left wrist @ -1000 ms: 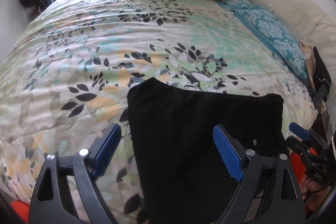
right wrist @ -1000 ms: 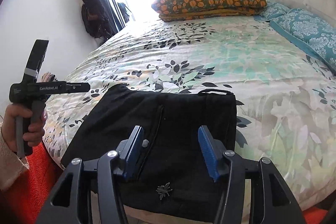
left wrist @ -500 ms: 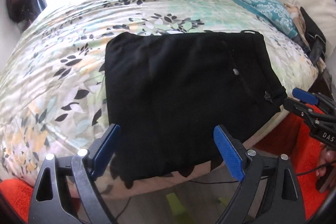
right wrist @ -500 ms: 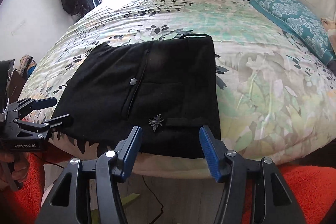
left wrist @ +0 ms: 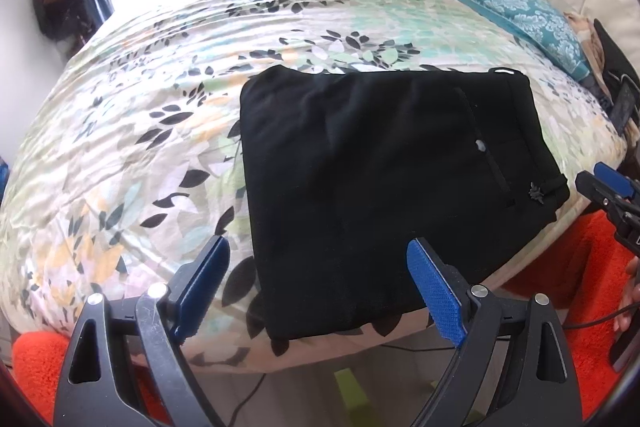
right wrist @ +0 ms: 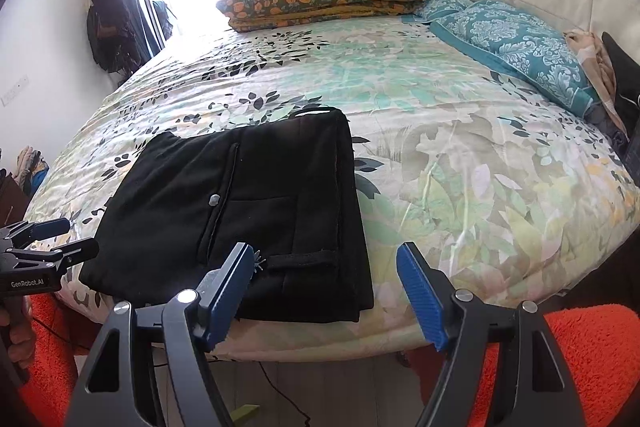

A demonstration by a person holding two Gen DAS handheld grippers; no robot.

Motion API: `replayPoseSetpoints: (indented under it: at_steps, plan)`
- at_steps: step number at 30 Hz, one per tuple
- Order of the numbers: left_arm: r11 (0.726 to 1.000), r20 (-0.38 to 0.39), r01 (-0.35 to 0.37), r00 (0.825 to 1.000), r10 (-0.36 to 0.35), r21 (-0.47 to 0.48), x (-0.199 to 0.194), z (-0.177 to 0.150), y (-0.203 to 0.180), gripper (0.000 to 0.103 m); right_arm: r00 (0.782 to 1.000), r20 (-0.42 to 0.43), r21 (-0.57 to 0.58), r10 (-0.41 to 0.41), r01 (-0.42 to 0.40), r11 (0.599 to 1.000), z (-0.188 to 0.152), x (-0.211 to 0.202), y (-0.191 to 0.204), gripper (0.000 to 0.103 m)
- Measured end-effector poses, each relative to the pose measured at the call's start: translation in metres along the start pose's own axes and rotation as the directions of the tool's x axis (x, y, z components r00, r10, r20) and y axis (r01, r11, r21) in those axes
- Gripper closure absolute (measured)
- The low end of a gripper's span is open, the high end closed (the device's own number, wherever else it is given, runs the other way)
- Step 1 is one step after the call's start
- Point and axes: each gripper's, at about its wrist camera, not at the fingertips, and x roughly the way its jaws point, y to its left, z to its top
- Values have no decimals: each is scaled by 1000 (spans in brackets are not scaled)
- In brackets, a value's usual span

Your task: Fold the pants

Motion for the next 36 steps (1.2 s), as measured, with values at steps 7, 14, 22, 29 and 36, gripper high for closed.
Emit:
replayPoseSetpoints:
  at_steps: [7,14,22,29,36]
  plan:
    - [1000,2,-2,1000,2,-3,0,-2,2,11,1000,-8,6,-2,2,1000,-2,3,-1,29]
    - [1000,-4,10,1000,-10,-11,1,-4,3,11,1000,-14,15,0,1,1000,-2,5,-4,29]
    - [1000,-8,10,1000,-10,1,1,-7,-3,11,1000,-21,14,13,-13,1000,-3,7,-3,29]
    - [1000,-7,11,1000,-11,-2,0,-8,-5,11,999,-27,20,18,-18,1000,-3,8,-3,29]
    - [1000,-7,10,1000,-10,-14,0,-8,-4,11,999,-30,16,21,-20,1000,-3,9,-2,29]
